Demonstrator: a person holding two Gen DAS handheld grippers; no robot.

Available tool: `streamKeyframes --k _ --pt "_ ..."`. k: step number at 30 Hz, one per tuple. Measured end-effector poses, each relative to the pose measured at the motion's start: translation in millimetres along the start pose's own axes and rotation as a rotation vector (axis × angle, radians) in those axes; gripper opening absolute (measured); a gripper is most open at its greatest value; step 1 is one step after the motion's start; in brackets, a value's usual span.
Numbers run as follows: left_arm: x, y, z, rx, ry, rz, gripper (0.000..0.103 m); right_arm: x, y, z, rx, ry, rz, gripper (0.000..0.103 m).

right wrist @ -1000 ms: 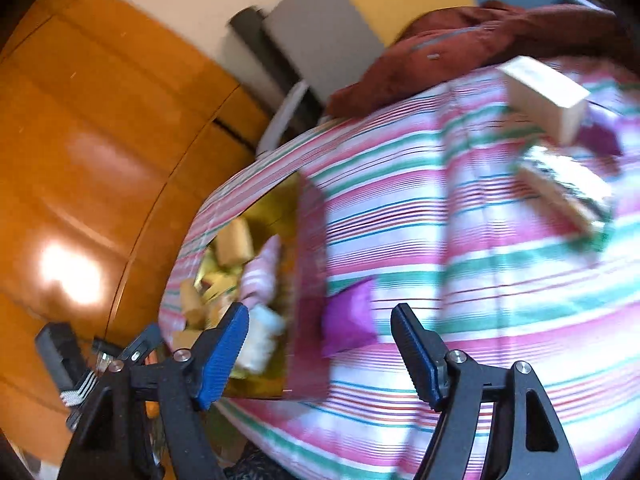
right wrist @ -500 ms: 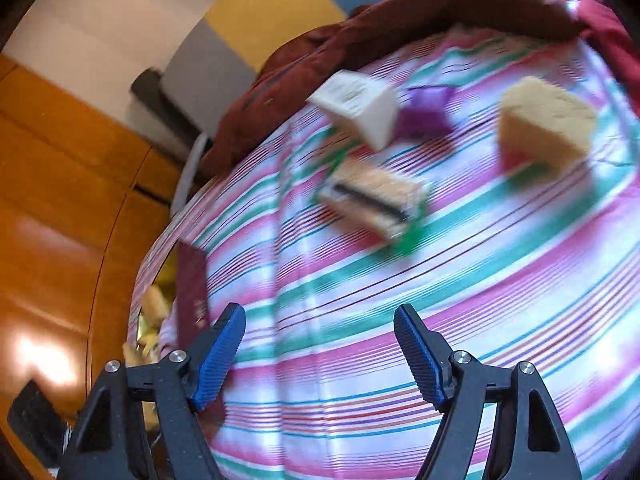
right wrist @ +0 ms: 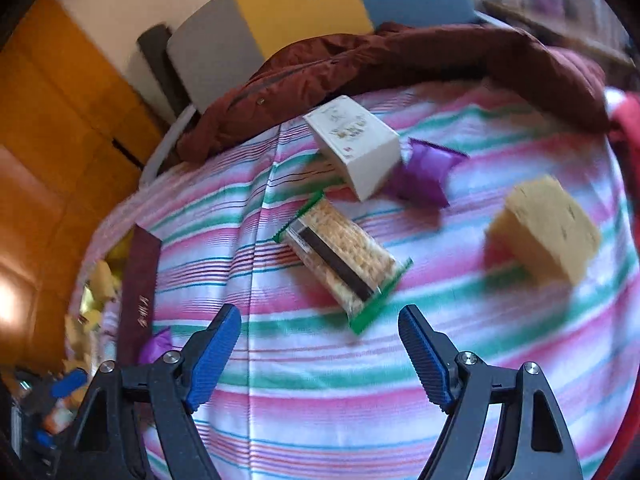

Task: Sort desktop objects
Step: 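Withdraw both tools from the tray toward the remaining items, then lower the right tool around the dark-striped cracker packet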

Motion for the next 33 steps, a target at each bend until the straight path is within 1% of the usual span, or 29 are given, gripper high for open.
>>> streamKeyframes --k 2,4,7,11,15,20,25,27,29,30,31,32,33 --pt "3 -1 -2 -0.005 -0.007 0.004 0.068 7 -3 -8 -0.052 -0.003 0.032 0.082" --pt "5 -2 -5 -0.013 -0.012 0.015 0.068 12 -5 -15 -0.084 0.002 0.043 0.083" --pt "9 -2 -13 -0.021 -0.017 0.018 0.068 22 -9 -24 -0.119 0.009 0.025 0.088" --pt "10 -3 -28 -0.029 -0.016 0.022 0.068 38 -12 -31 -0.176 0.002 0.033 0.088" --pt "15 -5 -45 -0.048 -0.023 0.029 0.068 52 -10 -35 -0.195 -0.010 0.036 0.088" --pt "24 -3 -60 -0.083 -0.034 0.065 0.068 60 -4 -41 -0.193 -0.015 0.041 0.087" --pt "34 0 -71 -0.079 -0.047 0.067 0.068 60 -3 -46 -0.217 -0.010 0.051 0.087" --pt "39 1 -75 -0.076 -0.055 0.066 0.068 64 -3 -44 -0.224 -0.031 0.047 0.087" --pt "44 2 -79 -0.077 -0.064 0.061 0.068 68 -5 -40 -0.238 -0.061 0.037 0.084" --pt "47 3 -81 -0.083 -0.070 0.064 0.068 70 -7 -37 -0.255 -0.077 0.047 0.081" --pt "50 4 -83 -0.089 -0.077 0.073 0.068 71 -7 -35 -0.272 -0.088 0.063 0.071" --pt "52 5 -84 -0.094 -0.083 0.082 0.068 74 -7 -32 -0.286 -0.104 0.087 0.063" --pt "55 5 -86 -0.100 -0.089 0.088 0.068 73 -6 -32 -0.293 -0.103 0.106 0.051"
Point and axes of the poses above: each gripper's, at about its wrist camera, not at the fingertips, and x roughly the way its jaws point, y to its right, z to its underside, the point moved 10 cm from there along x, roughly the way its jaws point, and after that the axes turned 7 degrees about -y, right-handed, at the moved point
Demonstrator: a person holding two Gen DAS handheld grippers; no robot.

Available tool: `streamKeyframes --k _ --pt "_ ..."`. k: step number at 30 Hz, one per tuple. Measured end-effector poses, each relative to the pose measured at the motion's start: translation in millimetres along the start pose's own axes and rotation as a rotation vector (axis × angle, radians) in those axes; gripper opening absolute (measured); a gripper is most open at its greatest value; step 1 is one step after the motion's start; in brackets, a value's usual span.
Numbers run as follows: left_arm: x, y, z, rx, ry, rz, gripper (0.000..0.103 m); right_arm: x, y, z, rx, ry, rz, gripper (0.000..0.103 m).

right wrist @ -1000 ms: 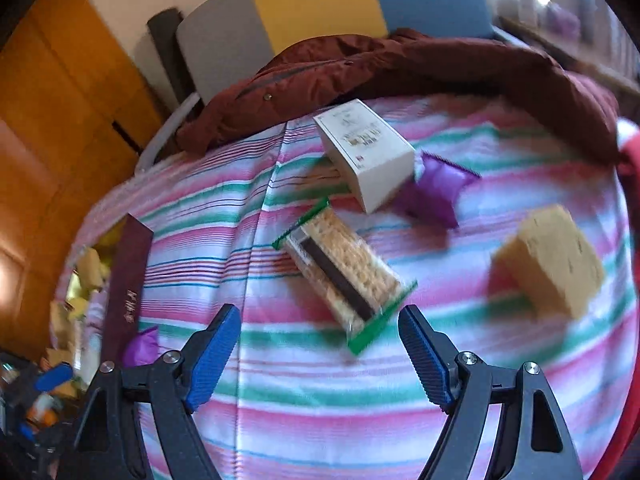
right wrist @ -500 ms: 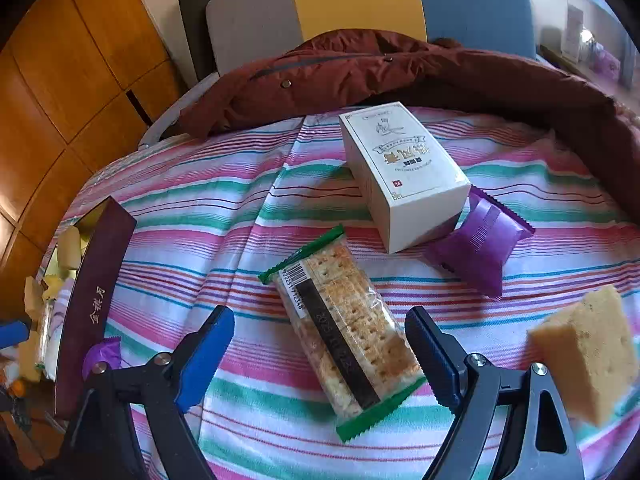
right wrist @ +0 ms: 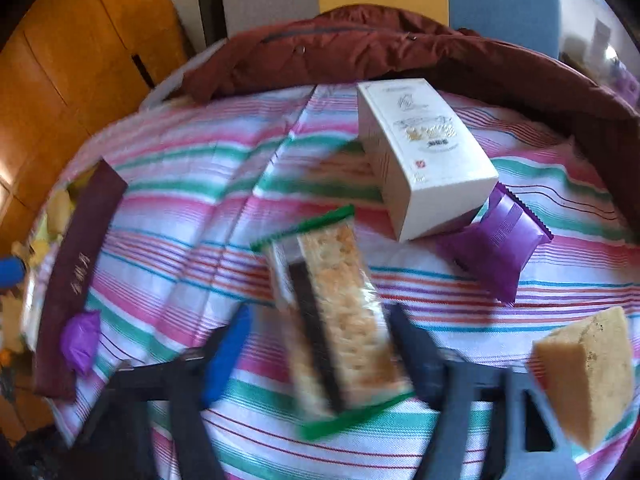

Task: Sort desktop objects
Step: 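Lower the right tool around the dark-striped cracker packet, then close the right tool on the cracker packet while the left grasps the white box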

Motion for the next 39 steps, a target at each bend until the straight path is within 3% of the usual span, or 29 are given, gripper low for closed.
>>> streamKeyframes --k 4,8,12,19,25,36,39 --pt "10 0 -10 -0.016 -0.022 0.005 0.068 -4 -1 3 0.006 -0.025 -0.026 0.046" --pt "23 1 -23 -0.046 -0.053 0.013 0.068 -7 -8 18 -0.073 -0.096 0.011 0.046" --pt "39 7 -42 -0.104 -0.080 0.071 0.068 -13 -3 37 -0.117 -0.147 0.047 0.046" --pt "72 28 -88 -0.164 -0.111 0.121 0.068 -15 -2 43 -0.147 -0.160 0.085 0.046" --pt "112 34 -129 -0.196 -0.128 0.107 0.074 -17 -5 44 -0.194 -0.153 0.101 0.046" --pt "174 34 -162 -0.271 -0.259 0.077 0.082 -22 -7 46 -0.216 -0.145 0.100 0.046" --pt "184 32 -165 -0.265 -0.279 0.012 0.083 -23 -7 46 -0.219 -0.145 0.098 0.046"
Point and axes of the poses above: each gripper's, at about its wrist camera, not at the fingertips, and x roughly the way its jaws point, y to its right, z to its underside, the point moved 10 cm from there along x, roughly the way its jaws point, and after that the axes turned 7 degrees about -y, right-handed, at the moved point
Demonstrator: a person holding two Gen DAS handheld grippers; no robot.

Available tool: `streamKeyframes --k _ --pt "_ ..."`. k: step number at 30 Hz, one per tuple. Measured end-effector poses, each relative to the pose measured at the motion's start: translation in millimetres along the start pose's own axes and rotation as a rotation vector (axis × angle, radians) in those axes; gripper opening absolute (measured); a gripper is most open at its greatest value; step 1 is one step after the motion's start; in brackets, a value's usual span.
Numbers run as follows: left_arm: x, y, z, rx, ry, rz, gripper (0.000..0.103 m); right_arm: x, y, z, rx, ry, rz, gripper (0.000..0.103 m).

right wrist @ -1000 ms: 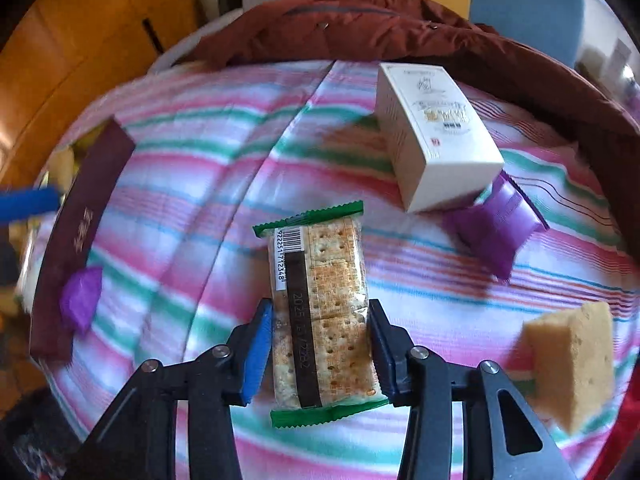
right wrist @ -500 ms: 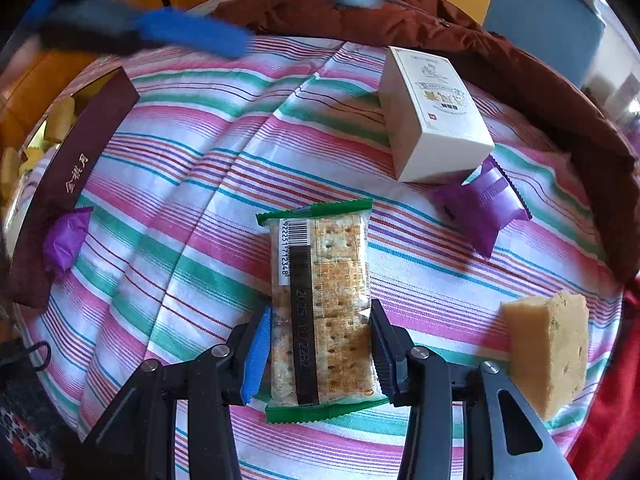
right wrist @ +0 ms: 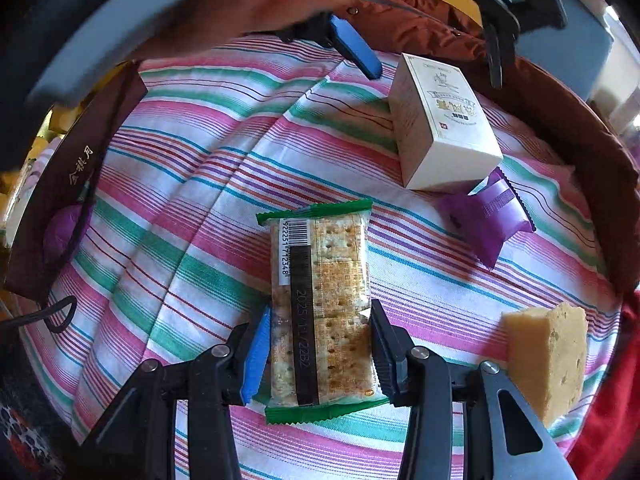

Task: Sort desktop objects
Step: 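Close the right tool on the cracker packet while the left grasps the white box, then lift the cracker packet and white box and carry both over the gold tray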

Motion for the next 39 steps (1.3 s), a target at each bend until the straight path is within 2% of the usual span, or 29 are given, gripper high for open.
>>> streamKeyframes --k 2,5,11,16,21,26,33,37,39 --pt "5 0 -3 0.019 -0.006 -0.045 0.083 -1 1 1 0.004 0.001 -0.005 0.046" --pt "13 3 -8 0.021 -0.034 -0.043 0.082 -3 2 2 0.010 0.002 -0.018 0.046" --pt "27 6 -6 0.065 -0.061 -0.102 0.078 -6 2 4 -0.011 0.003 -0.016 0.046" --pt "31 3 4 0.109 -0.080 -0.084 0.075 -9 4 5 -0.016 0.005 -0.025 0.046" --pt "12 -8 14 0.234 -0.049 -0.155 0.061 -13 6 6 -0.021 0.007 -0.031 0.046" --pt "2 -26 40 0.326 -0.025 -0.254 0.053 -14 9 2 -0.016 0.013 -0.039 0.046" --pt "-4 -41 65 0.332 0.054 -0.264 0.051 -8 25 -6 0.002 0.037 -0.053 0.046" --pt "-13 -54 80 0.283 0.078 -0.253 0.051 -9 29 -9 0.014 0.051 -0.070 0.046" --pt "-26 -61 88 0.258 0.120 -0.250 0.051 -10 33 -11 0.027 0.059 -0.084 0.046"
Point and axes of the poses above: each gripper's, at about its wrist camera, not at the fingertips, and x roughly the way its jaws point, y to its right, z to its underside, the point moved 10 cm from there along x, roughly the way its jaws point, and after that the axes turned 7 degrees about -y, right-handed, at the moved point
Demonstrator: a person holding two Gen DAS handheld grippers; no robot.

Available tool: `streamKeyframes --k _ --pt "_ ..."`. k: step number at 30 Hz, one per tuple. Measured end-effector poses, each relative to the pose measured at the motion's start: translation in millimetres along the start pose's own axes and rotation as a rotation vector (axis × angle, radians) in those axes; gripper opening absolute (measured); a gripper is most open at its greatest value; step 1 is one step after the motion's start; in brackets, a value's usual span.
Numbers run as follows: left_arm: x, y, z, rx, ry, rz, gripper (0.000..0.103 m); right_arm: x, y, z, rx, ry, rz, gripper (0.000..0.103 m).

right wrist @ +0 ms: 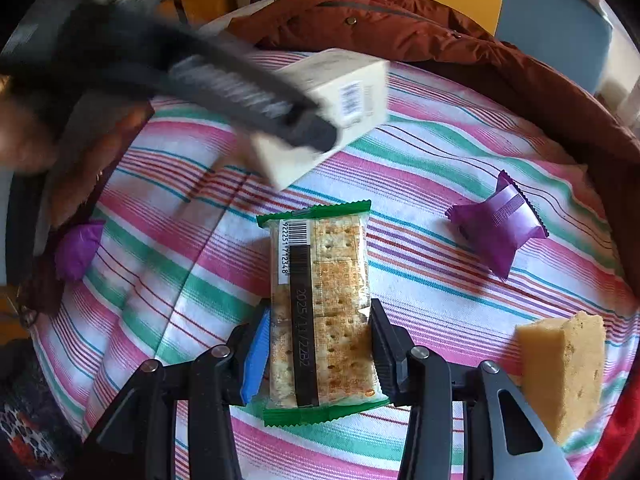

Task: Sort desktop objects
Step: 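Lift the cracker packet and white box and carry both over the gold tray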

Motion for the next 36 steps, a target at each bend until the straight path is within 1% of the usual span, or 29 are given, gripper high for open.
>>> streamKeyframes --k 3,6,10,11,12,13,14,15,17,19,22,25,28,30,32,36 --pt "-22 -12 14 -0.021 0.060 0.004 0.051 -2 3 -2 0.006 0.009 0.002 0.046" --pt "-55 -12 16 -0.044 0.134 -0.001 0.051 -3 5 -6 0.013 0.020 0.000 0.046" --pt "-105 -27 38 -0.069 0.237 -0.038 0.051 -6 4 -9 0.026 0.038 -0.023 0.046" --pt "-115 -32 44 -0.076 0.261 -0.060 0.051 -2 -6 -17 0.035 0.044 -0.035 0.046" --pt "-122 -36 52 -0.082 0.279 -0.078 0.051 -3 -6 -18 0.044 0.048 -0.043 0.046" --pt "-127 -39 58 -0.089 0.295 -0.084 0.051 5 -19 -14 0.050 0.051 -0.049 0.046" --pt "-135 -44 64 -0.096 0.312 -0.097 0.051 4 -22 -15 0.064 0.058 -0.070 0.046" --pt "-144 -50 70 -0.101 0.330 -0.121 0.051 2 -20 -15 0.077 0.063 -0.086 0.046" --pt "-155 -59 79 -0.115 0.358 -0.141 0.051 -2 -21 -9 0.097 0.072 -0.114 0.046" --pt "-166 -67 88 -0.123 0.384 -0.173 0.051 18 -38 -19 0.107 0.076 -0.135 0.045" --pt "-177 -78 102 -0.134 0.407 -0.218 0.051 29 -56 -30 0.110 0.087 -0.163 0.046" --pt "-183 -87 115 -0.150 0.418 -0.237 0.051 19 -72 -24 0.102 0.092 -0.188 0.046" --pt "-186 -97 129 -0.177 0.423 -0.247 0.051 23 -80 -21 0.096 0.082 -0.193 0.046" --pt "-185 -103 139 -0.190 0.418 -0.254 0.051 25 -84 -22 0.092 0.085 -0.181 0.046" --pt "-184 -108 148 -0.197 0.414 -0.269 0.051 23 -85 -21 0.107 0.088 -0.196 0.046" --pt "-183 -116 163 -0.216 0.407 -0.282 0.051 24 -89 -19 0.099 0.091 -0.171 0.046"
Point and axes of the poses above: each gripper's, at about its wrist camera, not at the fingertips, and x roughly the way its jaws point, y to its right, z to its underside, the point moved 10 cm from there along x, roughly the way its jaws point, and after that the axes turned 7 degrees about -y, right-handed, at the moved point
